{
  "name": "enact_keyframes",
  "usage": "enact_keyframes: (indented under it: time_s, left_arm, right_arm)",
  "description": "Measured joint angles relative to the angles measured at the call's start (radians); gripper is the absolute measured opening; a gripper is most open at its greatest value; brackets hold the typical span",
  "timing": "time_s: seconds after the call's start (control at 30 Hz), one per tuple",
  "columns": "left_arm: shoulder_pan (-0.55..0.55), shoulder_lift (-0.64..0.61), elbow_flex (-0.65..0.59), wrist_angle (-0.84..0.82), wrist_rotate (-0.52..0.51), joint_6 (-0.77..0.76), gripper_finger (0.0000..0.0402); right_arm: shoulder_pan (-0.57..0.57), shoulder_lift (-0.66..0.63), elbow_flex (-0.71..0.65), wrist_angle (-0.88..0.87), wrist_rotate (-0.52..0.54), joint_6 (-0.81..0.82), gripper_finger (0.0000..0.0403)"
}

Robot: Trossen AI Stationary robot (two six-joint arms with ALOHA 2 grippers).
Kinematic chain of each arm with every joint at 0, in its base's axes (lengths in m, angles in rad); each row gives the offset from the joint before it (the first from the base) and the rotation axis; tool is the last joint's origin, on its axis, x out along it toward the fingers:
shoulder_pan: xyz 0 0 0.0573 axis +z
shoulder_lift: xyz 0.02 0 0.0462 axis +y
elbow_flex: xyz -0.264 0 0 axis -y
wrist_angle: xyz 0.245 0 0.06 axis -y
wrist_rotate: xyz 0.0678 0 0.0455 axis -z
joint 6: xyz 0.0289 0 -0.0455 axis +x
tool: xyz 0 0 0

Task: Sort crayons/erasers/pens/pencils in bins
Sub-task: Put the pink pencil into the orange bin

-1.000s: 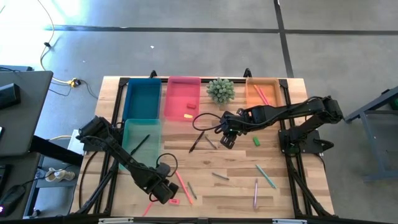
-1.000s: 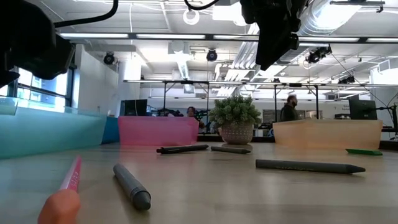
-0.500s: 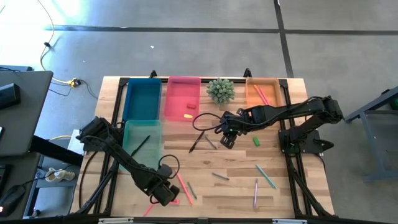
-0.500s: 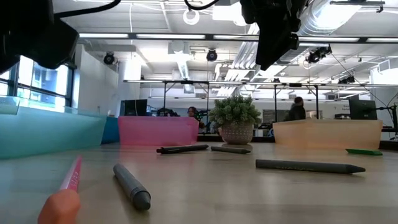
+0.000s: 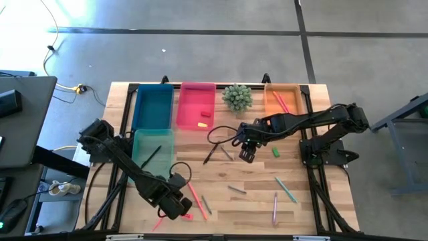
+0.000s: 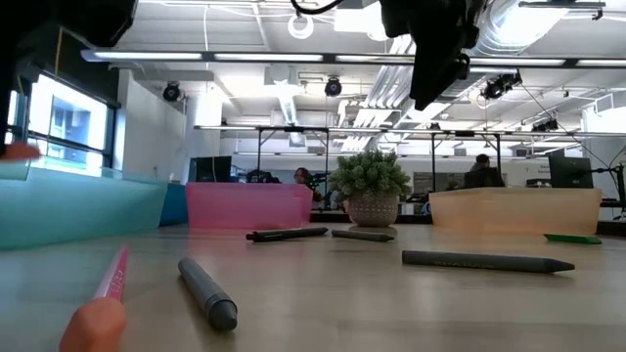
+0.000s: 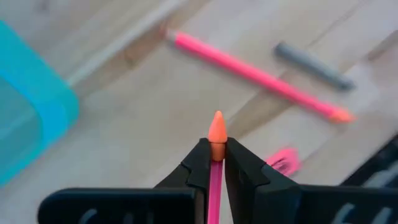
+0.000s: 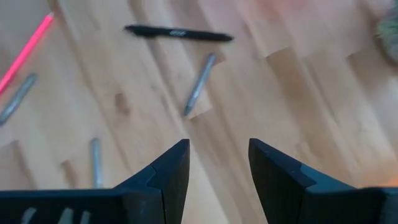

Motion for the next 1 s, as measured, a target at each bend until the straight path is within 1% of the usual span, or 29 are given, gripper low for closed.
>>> enact_keyframes:
  time_s: [0.1,0.33,0.53,0.7,0.83,1.0]
  left_arm:
    - [0.005,-0.054,0.0,0.002,-0.085,0.01,0.0017]
    - [0.044,-0.182,0.0,0.011,-0.294,0.07,0.0016]
    - [0.088,-0.273,0.0,0.014,-0.457,0.154,0.0016]
    - [0.135,-0.328,0.0,0.044,-0.542,0.279,0.0016]
    - [0.18,-0.356,0.0,0.111,-0.6,0.402,0.0016]
    - [0.249,-0.362,0.0,0.273,-0.61,0.615,0.0016]
  right_arm:
    - [0.006,-0.001,0.0,0.005,-0.051,-0.019,0.0156]
    - [0.047,-0.017,0.0,0.08,-0.101,-0.058,0.0156]
    - [0.088,-0.051,0.0,0.195,-0.102,-0.091,0.0156]
    - [0.107,-0.074,0.0,0.33,-0.105,-0.106,0.0156]
    - [0.107,-0.075,0.0,0.425,-0.106,-0.105,0.0156]
    - [0.107,-0.075,0.0,0.515,-0.109,-0.113,0.0156]
